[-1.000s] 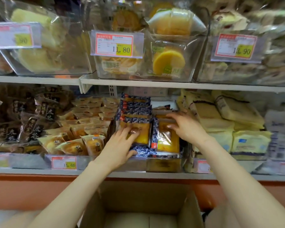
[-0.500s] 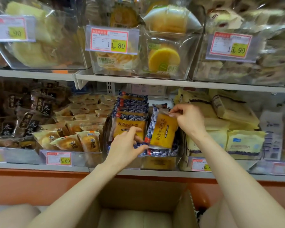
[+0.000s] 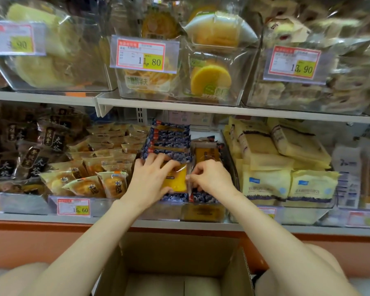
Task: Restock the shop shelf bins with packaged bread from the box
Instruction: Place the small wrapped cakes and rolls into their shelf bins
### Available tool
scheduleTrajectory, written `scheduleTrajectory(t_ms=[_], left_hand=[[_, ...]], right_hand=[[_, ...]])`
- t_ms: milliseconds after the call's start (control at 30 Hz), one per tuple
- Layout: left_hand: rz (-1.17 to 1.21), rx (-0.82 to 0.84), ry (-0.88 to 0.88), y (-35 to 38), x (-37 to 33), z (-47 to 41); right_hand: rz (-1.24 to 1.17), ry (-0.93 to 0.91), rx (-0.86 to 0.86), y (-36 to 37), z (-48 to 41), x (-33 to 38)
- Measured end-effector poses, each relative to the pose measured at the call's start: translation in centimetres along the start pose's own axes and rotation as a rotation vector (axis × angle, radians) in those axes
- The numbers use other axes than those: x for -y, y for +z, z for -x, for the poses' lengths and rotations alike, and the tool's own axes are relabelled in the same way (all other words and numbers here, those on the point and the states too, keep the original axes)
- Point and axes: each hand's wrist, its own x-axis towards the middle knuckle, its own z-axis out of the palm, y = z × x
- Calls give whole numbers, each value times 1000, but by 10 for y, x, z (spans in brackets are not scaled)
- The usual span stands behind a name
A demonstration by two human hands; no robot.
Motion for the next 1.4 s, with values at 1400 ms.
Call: scheduleTrajectory(t_ms=[1400], left_hand=[[179,-76,156,5,-12,-15]], right_hand=[[-425,-12,-42,-17,-58,-42]])
